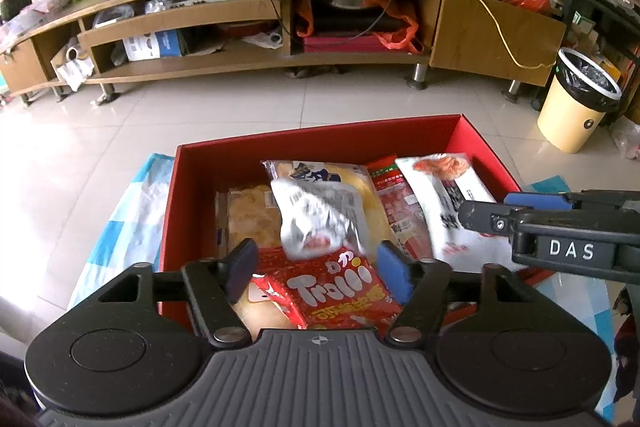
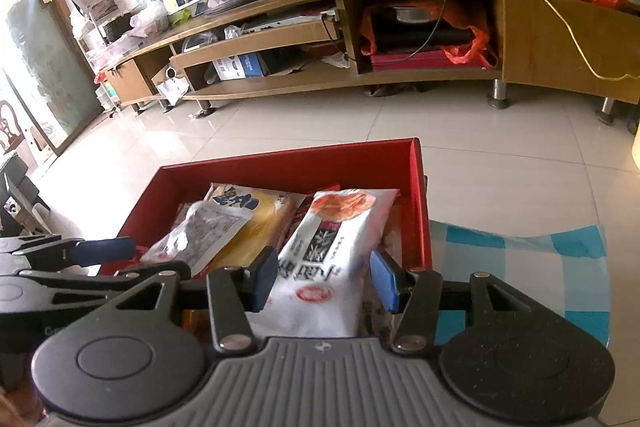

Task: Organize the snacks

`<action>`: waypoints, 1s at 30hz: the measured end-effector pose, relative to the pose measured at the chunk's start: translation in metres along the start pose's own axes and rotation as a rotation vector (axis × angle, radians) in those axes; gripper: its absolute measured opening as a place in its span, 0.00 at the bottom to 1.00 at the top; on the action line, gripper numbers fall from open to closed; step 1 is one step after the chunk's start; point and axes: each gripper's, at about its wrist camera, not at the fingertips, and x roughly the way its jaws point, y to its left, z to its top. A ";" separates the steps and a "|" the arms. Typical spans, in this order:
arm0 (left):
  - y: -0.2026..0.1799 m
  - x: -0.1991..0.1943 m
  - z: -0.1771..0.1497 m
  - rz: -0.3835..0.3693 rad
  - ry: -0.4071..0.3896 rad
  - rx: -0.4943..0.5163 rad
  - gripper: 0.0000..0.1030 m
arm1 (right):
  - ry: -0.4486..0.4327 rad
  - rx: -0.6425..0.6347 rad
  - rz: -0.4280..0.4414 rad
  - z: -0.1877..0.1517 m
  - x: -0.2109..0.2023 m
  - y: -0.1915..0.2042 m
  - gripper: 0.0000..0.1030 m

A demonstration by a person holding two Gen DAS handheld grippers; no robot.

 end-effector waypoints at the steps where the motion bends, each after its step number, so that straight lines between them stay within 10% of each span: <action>1: 0.000 -0.001 0.000 0.003 -0.002 -0.002 0.81 | -0.005 0.002 -0.007 0.000 -0.001 -0.001 0.49; 30: -0.007 -0.055 -0.035 0.090 0.001 -0.038 0.96 | -0.028 -0.025 -0.013 -0.042 -0.070 0.027 0.63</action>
